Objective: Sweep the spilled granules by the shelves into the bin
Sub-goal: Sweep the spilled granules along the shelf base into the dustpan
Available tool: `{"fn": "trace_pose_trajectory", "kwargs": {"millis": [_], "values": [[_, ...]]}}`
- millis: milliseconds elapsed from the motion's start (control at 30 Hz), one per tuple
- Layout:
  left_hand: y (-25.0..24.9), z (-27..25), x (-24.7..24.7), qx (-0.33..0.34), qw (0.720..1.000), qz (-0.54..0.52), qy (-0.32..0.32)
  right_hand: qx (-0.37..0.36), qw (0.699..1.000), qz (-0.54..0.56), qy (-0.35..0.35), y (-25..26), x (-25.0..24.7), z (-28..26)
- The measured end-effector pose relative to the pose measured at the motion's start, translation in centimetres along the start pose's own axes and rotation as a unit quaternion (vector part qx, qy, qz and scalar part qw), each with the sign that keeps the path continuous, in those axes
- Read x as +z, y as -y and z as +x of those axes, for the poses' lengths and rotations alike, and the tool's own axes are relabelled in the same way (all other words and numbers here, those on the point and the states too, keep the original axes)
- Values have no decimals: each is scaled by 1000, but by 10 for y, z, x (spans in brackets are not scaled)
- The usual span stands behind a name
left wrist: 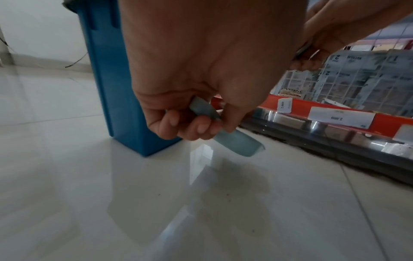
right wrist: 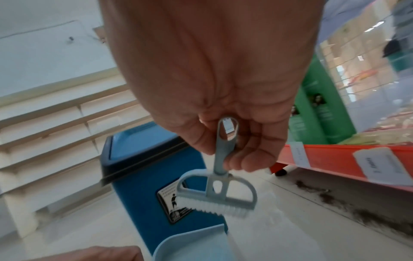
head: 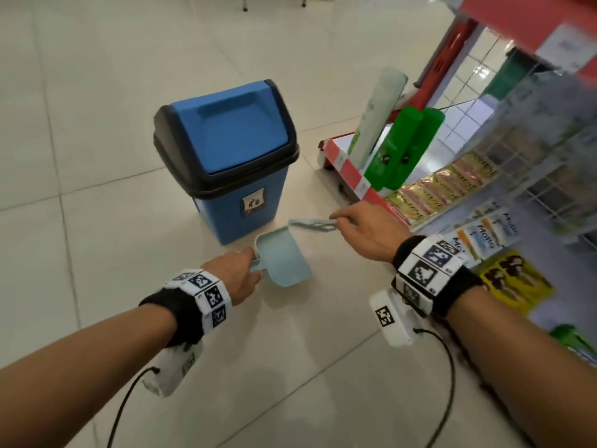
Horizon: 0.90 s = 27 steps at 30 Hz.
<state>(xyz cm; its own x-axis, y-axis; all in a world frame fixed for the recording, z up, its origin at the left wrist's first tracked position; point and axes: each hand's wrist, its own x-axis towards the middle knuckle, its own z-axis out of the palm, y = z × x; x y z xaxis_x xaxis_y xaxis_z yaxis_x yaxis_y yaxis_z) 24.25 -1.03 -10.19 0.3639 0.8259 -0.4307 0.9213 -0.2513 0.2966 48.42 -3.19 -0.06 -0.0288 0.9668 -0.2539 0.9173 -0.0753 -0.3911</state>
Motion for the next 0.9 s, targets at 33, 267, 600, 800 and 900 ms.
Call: {"fn": "trace_pose_trajectory", "kwargs": {"millis": [33, 267, 600, 800, 900], "values": [[-8, 0, -5, 1, 1000, -5, -3, 1, 1000, 23, -18, -7, -2, -1], [-42, 11, -34, -3, 999, -31, -15, 10, 988, 107, -106, -34, 11, 15], [-56, 78, 18, 30, 991, -128, 10, 109, 976, 53, -183, -59, 61, 100], [-58, 111, 23, 40, 990, -131, -18, 125, 975, -37, -182, -70, 81, 150], [-55, 118, 20, 31, 988, -154, -14, 122, 974, -68, -180, -78, 84, 165]]}}
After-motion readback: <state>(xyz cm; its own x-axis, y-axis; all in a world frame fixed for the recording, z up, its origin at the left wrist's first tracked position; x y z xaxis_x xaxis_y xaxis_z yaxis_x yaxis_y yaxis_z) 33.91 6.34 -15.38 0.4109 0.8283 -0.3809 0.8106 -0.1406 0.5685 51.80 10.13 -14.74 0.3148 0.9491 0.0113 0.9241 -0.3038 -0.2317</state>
